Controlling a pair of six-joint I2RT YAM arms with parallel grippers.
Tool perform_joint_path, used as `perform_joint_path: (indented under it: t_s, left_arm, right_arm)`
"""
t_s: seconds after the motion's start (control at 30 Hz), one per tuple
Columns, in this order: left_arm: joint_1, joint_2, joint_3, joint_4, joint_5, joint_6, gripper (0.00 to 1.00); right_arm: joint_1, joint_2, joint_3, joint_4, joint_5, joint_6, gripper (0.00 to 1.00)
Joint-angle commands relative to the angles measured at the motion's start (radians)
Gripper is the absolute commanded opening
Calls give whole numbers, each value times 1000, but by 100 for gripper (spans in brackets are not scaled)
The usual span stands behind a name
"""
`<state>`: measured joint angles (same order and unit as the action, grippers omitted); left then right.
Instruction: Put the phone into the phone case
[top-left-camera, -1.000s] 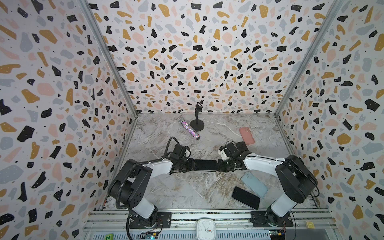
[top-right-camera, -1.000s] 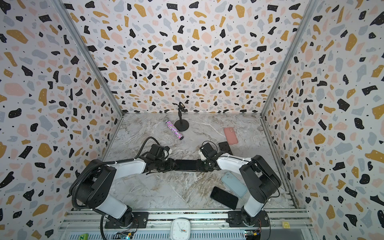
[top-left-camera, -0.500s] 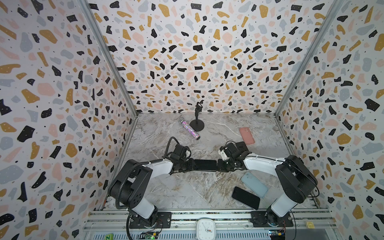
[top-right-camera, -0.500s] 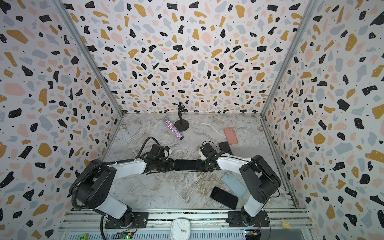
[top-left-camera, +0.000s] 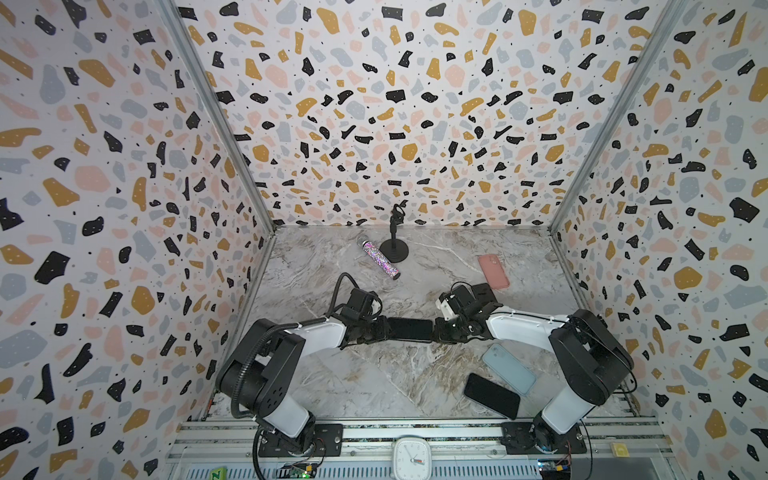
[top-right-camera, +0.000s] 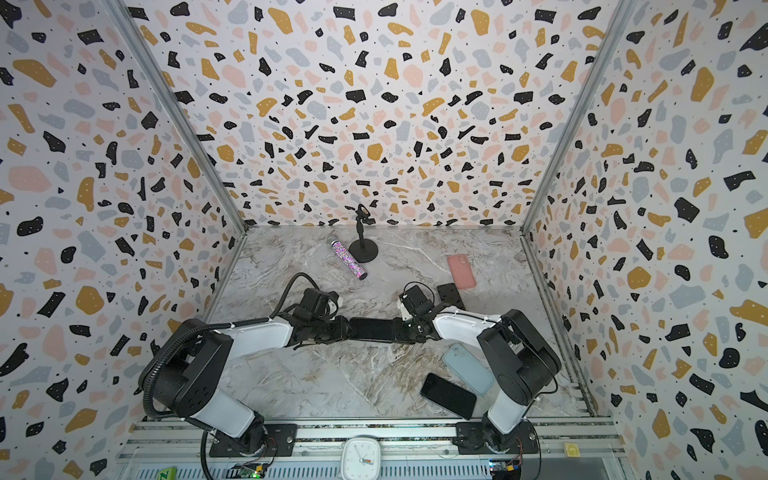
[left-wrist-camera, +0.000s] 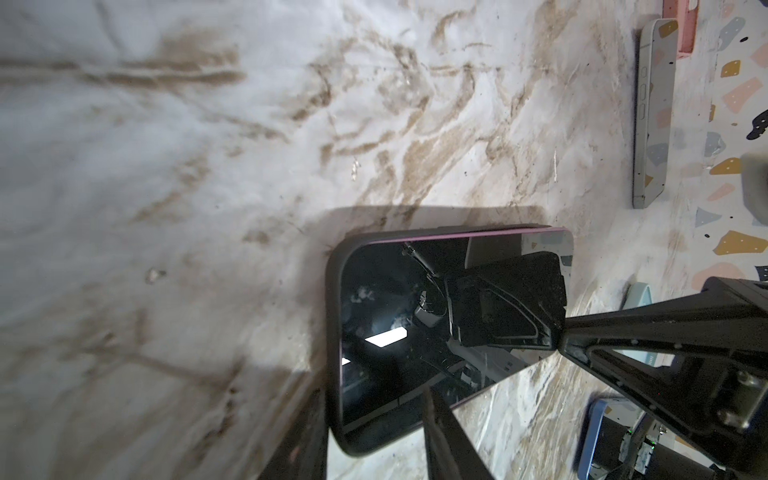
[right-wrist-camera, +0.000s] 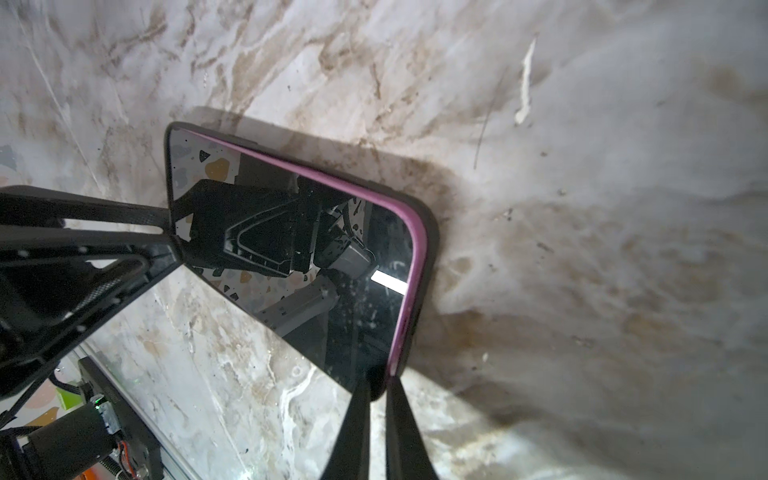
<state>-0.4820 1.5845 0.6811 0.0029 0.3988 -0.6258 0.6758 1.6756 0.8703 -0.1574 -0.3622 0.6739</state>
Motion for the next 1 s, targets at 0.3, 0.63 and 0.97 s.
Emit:
perform_joint_path:
  t_s: [0.3,0.63,0.97]
  left_arm:
    - [-46,23,-25,74,98,-15,36]
    - [-2,-32,-27,-11,51,38,52]
    - [5,-111,-79,-27,59,28,63]
  right_arm:
    - [79,104,-18,89,-86,-7,10]
    - [35,-70,74,-105,28,-117,20]
    - [-32,21,220,-127,57,-307,42]
